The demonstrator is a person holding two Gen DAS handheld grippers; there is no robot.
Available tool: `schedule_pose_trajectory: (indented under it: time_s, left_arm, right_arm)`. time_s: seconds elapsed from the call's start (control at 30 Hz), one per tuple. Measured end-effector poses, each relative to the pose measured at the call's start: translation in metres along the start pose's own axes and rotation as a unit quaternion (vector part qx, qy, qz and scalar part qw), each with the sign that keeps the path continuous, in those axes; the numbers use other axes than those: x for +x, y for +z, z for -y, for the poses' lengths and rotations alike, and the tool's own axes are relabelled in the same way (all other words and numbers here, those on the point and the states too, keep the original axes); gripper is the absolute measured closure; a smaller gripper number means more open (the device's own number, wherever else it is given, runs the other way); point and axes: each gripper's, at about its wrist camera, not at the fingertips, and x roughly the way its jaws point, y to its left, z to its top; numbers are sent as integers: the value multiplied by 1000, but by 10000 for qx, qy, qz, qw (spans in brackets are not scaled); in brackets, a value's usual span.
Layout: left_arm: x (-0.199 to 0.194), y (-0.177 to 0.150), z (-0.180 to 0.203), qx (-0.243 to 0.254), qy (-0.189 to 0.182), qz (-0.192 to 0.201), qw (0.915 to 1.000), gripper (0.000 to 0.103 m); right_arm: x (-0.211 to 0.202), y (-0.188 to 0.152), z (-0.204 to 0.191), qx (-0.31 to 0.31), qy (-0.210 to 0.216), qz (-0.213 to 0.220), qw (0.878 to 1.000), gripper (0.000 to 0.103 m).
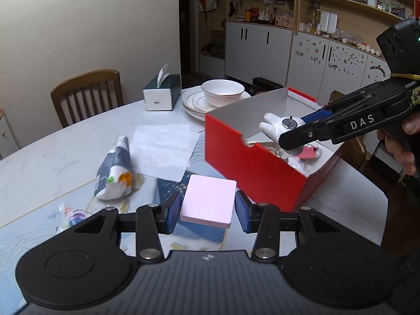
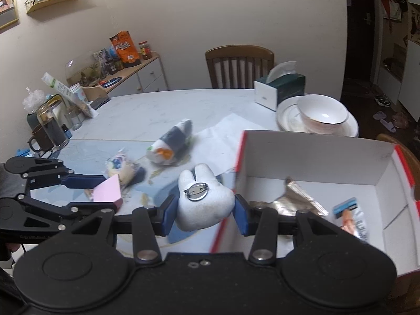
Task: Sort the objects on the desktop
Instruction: 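Carry the sticky-note pad and plush toy over the red box with both tools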
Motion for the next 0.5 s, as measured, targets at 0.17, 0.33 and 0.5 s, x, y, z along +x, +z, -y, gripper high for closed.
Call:
schedule_pose_trajectory:
  time_s: [0.17, 0.33, 0.5]
  left_arm:
    - [10, 10, 15, 52, -3, -3, 10000, 60]
    - [20, 21, 33, 143, -29, 5, 9999, 60]
    - [32, 36, 51, 280, -78, 32, 9996, 60]
  right_arm:
    - [-5, -2, 23, 27, -40, 10, 10000, 58]
    - [-9, -3, 44, 39, -84, 8, 10000, 58]
    - [-11, -8, 68, 126, -187, -63, 9997, 58]
